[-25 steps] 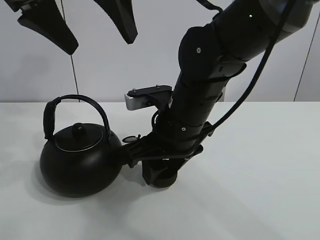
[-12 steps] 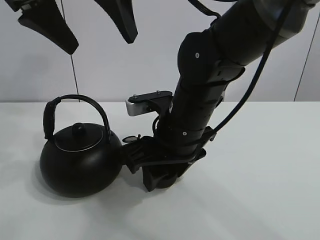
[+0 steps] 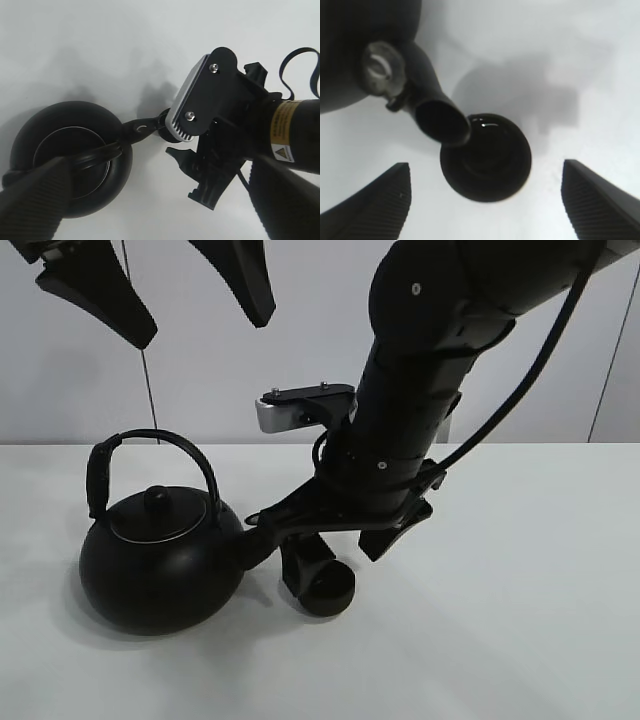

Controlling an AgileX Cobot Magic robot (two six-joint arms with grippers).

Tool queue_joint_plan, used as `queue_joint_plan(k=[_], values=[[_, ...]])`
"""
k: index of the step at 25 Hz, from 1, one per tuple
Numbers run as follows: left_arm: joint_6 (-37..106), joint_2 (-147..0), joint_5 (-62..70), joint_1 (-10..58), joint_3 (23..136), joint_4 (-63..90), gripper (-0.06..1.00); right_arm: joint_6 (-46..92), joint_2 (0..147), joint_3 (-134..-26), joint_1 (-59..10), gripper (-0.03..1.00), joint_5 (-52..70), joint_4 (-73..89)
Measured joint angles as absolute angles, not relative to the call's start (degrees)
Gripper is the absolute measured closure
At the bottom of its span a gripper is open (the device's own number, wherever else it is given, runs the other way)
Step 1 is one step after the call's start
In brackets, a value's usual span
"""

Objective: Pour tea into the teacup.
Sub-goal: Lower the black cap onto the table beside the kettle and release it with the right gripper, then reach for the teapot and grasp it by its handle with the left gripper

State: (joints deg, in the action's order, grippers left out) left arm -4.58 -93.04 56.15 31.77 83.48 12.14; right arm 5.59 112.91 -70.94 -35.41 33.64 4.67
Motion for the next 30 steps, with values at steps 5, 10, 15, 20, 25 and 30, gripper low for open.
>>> queue_joint_plan(k=[5, 10, 15, 20, 25, 30], values=[[-4.6, -93.0, 56.2, 31.8, 83.5, 12.1, 0.25, 4.7, 110.5, -70.9, -32.7, 0.39, 39.7, 2.6], [-4.6, -93.0, 56.2, 31.8, 83.5, 12.1, 0.25, 4.1, 106.4, -70.8, -25.5, 0.37, 44.5, 2.1], [-4.6, -93.0, 56.2, 31.8, 83.5, 12.1, 0.25, 0.6, 99.6, -70.8, -17.2, 0.36, 49.2, 3.7], [-4.6, -93.0, 56.2, 31.8, 83.5, 12.1, 0.25, -1.5, 92.5, -70.8, -9.7, 0.36, 51.3, 11.4], [-4.6, -93.0, 56.2, 31.8, 83.5, 12.1, 0.25, -1.6, 87.6, -70.8, -6.6, 0.36, 51.3, 14.6], [-4.6, -93.0, 56.2, 31.8, 83.5, 12.1, 0.25, -1.9, 87.3, -70.7, -6.6, 0.36, 51.5, 15.4]])
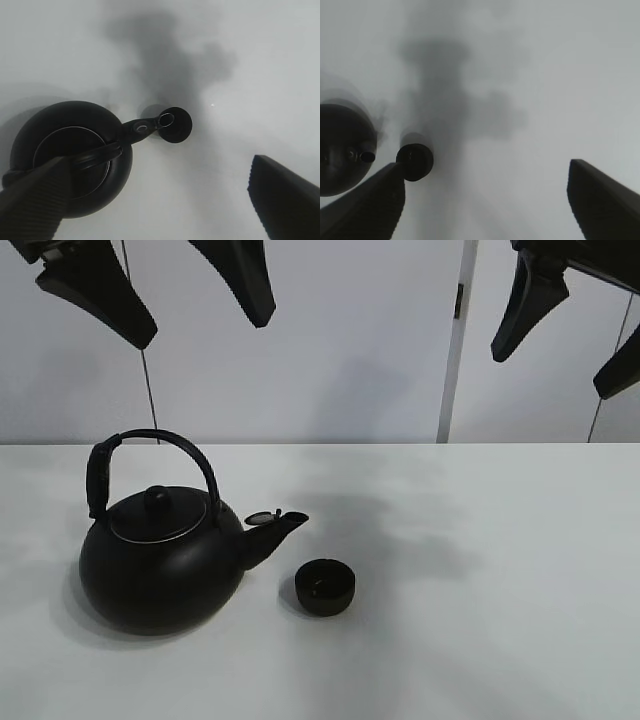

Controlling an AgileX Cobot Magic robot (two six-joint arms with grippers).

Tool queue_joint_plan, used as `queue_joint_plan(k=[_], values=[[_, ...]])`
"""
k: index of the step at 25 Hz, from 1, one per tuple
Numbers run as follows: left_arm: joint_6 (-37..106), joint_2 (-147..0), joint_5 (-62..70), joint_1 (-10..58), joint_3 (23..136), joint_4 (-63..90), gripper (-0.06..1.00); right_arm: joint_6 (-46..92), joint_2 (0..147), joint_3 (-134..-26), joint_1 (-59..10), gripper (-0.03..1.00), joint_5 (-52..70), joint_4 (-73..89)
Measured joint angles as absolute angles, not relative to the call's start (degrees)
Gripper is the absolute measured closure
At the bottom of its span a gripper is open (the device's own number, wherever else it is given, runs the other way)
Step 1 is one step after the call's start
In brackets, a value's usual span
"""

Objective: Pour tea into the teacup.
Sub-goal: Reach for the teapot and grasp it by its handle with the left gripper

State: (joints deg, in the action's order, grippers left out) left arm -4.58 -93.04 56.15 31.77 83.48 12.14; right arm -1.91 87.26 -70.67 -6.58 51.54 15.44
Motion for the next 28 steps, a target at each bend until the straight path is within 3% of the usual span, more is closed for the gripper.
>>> queue_joint_plan(k=[28], values=[[-4.6, -93.0, 55.7, 31.8, 83.5, 12.1, 0.25, -9.4, 87.3, -70.6, -8.4, 0.36, 50.6, 18.3]])
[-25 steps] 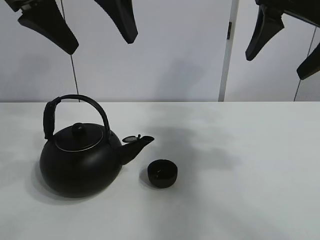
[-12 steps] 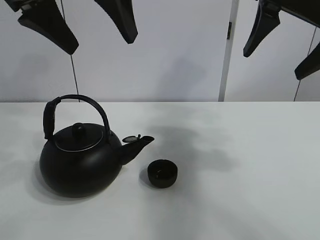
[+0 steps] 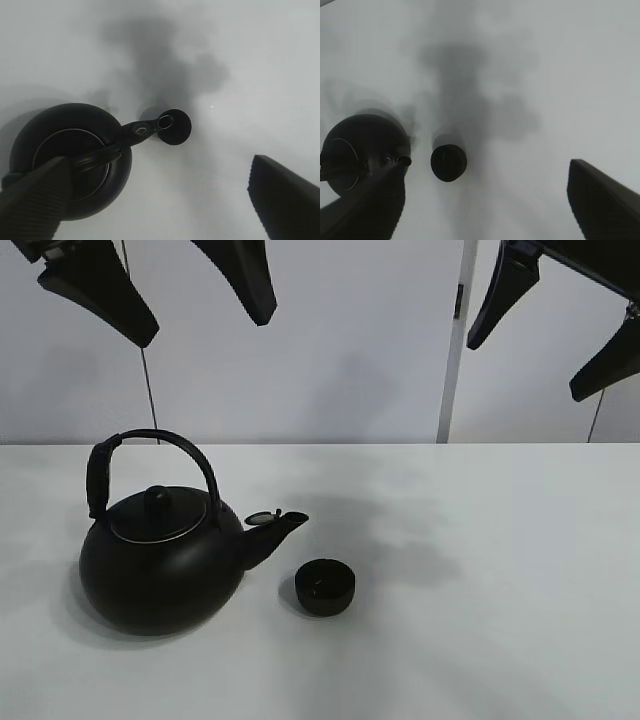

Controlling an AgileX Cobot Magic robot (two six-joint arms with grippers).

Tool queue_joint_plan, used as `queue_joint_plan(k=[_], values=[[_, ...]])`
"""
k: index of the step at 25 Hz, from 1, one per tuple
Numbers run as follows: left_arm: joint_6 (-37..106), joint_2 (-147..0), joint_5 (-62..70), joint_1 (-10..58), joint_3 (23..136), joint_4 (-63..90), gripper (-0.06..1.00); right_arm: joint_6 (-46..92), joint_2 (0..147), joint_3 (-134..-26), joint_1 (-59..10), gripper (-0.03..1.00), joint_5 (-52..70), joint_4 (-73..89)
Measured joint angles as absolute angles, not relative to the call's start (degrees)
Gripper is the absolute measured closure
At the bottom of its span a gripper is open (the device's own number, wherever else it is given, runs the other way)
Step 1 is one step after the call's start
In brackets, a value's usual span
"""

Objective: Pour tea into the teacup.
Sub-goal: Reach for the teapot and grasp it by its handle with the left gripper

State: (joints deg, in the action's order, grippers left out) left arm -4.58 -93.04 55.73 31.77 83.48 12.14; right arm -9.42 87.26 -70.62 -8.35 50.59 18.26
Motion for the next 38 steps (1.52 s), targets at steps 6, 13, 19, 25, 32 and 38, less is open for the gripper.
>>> queue_joint_plan(k=[6, 13, 19, 25, 32, 38], values=[[-4.6, -93.0, 55.7, 31.8, 83.5, 12.1, 0.25, -9.9, 89.0, -70.3, -9.4, 0.36, 50.5, 18.2], [-4.2, -93.0, 55.8, 31.8, 83.5, 12.1, 0.25, -9.9, 89.4, -69.7, -9.4, 0.36, 50.2, 18.0], [-1.8, -93.0, 54.9, 31.8, 83.5, 12.1, 0.25, -9.9, 89.4, -69.7, -9.4, 0.36, 50.2, 18.0], [-1.6, -91.4, 48.7, 31.8, 83.1, 6.2, 0.29, -10.5, 89.4, -69.7, -9.4, 0.36, 48.8, 18.0], [-1.7, -79.5, 30.2, 31.8, 67.8, 2.7, 0.29, -10.5, 89.4, -69.7, -9.4, 0.36, 42.5, 18.1], [-2.0, -68.6, 10.2, 31.8, 46.2, -6.8, 0.29, -10.5, 89.4, -69.7, -9.4, 0.36, 37.0, 18.3]])
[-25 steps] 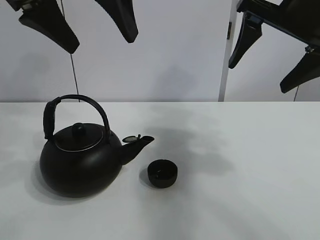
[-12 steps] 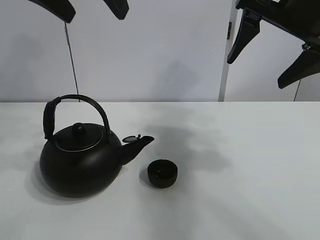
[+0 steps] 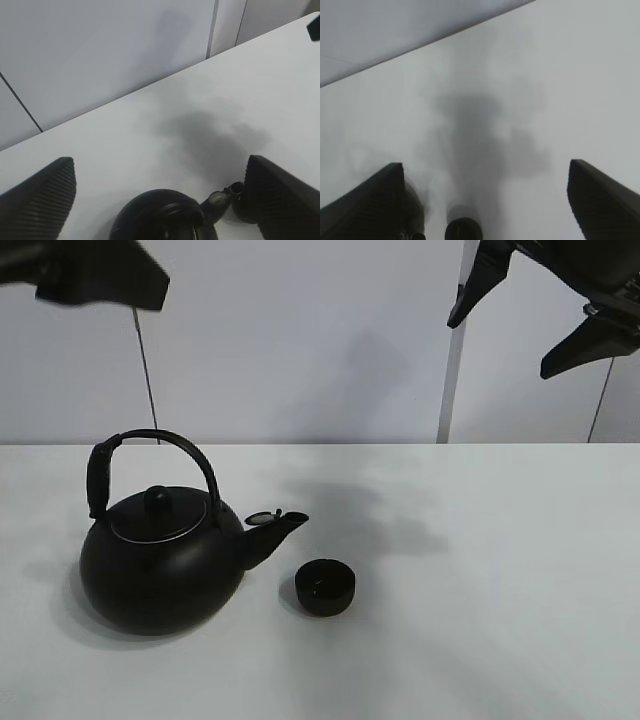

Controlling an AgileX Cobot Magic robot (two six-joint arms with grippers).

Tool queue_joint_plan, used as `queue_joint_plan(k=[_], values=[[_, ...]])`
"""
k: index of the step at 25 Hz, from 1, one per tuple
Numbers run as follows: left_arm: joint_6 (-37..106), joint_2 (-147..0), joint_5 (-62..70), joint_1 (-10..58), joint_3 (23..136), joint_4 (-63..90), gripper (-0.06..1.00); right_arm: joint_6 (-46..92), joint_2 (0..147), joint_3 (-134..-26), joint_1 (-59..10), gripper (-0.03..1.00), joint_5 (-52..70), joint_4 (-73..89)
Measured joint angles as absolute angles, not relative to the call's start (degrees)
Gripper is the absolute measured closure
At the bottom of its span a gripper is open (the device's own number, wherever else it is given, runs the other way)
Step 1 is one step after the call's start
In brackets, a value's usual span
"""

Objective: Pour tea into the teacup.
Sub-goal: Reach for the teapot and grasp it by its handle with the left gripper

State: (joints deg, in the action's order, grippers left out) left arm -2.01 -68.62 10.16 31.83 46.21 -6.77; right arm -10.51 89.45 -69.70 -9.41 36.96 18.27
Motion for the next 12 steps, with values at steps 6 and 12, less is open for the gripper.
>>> queue_joint_plan(k=[6, 12], values=[[-2.0, -67.5, -10.5, 31.8, 29.3, -9.5, 0.29, -10.5, 89.4, -69.7, -9.4, 0.36, 32.4, 18.3], [-1.6, -69.6, -19.9, 31.8, 22.2, -3.0, 0.29, -10.5, 89.4, -69.7, -9.4, 0.36, 29.5, 18.3]])
